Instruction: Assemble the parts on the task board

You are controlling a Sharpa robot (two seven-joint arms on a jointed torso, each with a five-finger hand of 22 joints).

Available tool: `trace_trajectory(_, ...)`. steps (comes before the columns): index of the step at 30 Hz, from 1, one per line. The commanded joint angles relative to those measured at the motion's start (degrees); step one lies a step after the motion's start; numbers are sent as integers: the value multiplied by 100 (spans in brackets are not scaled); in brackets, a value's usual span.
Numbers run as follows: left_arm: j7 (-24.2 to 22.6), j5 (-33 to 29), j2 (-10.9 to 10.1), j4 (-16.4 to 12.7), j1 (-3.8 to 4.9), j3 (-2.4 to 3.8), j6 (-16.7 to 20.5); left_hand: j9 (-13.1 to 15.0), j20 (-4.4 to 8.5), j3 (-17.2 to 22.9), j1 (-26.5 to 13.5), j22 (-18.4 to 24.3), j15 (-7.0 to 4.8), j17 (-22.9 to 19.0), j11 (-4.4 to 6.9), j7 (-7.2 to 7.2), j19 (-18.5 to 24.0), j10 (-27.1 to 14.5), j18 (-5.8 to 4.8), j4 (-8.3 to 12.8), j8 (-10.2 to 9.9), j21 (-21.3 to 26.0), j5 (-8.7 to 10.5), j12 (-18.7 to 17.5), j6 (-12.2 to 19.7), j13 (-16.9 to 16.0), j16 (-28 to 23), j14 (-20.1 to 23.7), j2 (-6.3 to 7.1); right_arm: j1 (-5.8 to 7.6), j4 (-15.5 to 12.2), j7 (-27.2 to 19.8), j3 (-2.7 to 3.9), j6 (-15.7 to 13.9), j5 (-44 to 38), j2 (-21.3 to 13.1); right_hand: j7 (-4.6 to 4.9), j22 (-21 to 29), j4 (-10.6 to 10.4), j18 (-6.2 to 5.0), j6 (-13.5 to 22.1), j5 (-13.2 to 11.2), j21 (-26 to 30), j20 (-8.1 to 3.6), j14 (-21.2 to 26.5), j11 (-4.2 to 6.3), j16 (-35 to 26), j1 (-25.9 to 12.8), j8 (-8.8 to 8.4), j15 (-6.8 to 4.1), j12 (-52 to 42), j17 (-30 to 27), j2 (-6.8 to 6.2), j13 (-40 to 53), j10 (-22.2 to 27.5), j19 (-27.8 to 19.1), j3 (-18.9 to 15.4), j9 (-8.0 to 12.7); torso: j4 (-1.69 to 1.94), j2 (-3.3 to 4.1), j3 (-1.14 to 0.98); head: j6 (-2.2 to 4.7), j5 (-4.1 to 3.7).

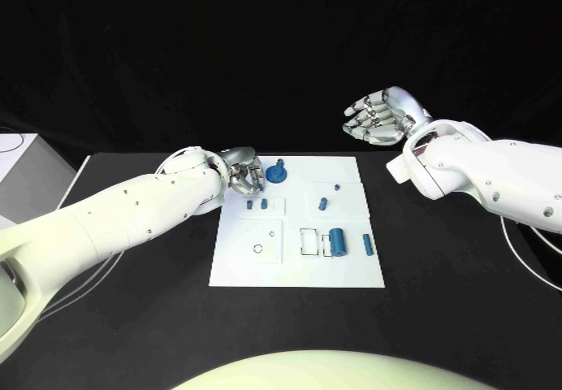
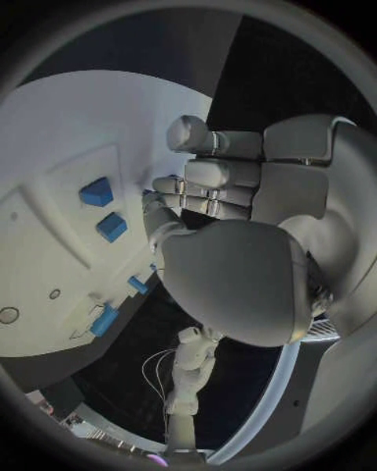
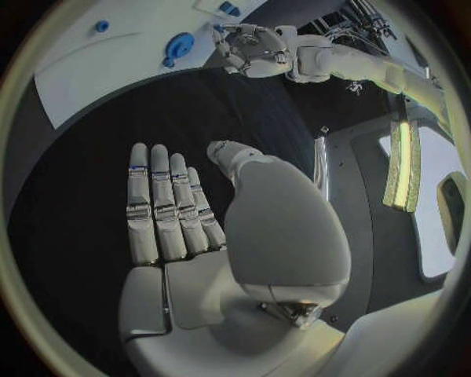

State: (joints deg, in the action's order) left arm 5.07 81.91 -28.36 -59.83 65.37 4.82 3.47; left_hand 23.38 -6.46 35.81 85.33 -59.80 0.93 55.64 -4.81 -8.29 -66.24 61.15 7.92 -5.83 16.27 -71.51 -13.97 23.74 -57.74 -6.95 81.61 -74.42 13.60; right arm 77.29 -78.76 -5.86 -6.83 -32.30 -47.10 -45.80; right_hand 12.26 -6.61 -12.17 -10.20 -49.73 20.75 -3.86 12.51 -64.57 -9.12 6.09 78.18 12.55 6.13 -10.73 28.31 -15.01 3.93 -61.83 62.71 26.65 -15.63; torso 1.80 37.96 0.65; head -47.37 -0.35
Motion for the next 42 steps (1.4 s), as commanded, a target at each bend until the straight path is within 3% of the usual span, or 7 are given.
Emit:
trace_trajectory(1,43,41,11,-6,1,1,-186,5,-11,-10,-58,5,1,-5,1,-2,-32,21,-48,38,-23,-8,15,-16,-45,7,23,-7,12,1,-8,-63,3,60,-24,1,65,5,30,-37,-11,36,14,-9,37,2,-21,-6,-36,5,29,-5,35,-5,22,-43,6,7,4,-1,6,-3,-4)
trace_trajectory(14,39,60,95,82,-3,-16,-167,6,-12,-3,-57,8,2,-13,-1,-3,-28,31,-47,51,-31,-7,16,-40,-46,7,21,-3,9,1,-8,-70,3,56,-24,11,65,5,30,-37,-11,36,14,-9,37,2,-21,-6,-36,5,29,-5,35,-5,22,-43,6,7,-2,7,12,-2,-2)
trace_trajectory(21,43,82,154,169,-12,-38,-97,5,-13,-3,-63,11,4,-16,-4,-7,-24,32,-46,58,-40,-5,19,-59,-41,8,20,-1,16,1,-12,-72,3,57,-24,14,65,5,30,-37,-11,36,14,-9,37,2,-21,-6,-36,5,29,-5,35,-5,22,-43,6,7,-6,5,5,-4,-5)
trace_trajectory(42,64,157,174,268,-15,-64,74,14,-13,20,-47,-22,2,-51,0,-6,-50,88,-52,102,-48,-28,20,-103,-69,-1,15,10,-8,1,-30,-65,3,69,-24,5,65,5,30,-37,-11,36,14,-9,37,2,-21,-6,-36,5,29,-5,35,-5,22,-43,6,7,-1,6,8,6,-10)
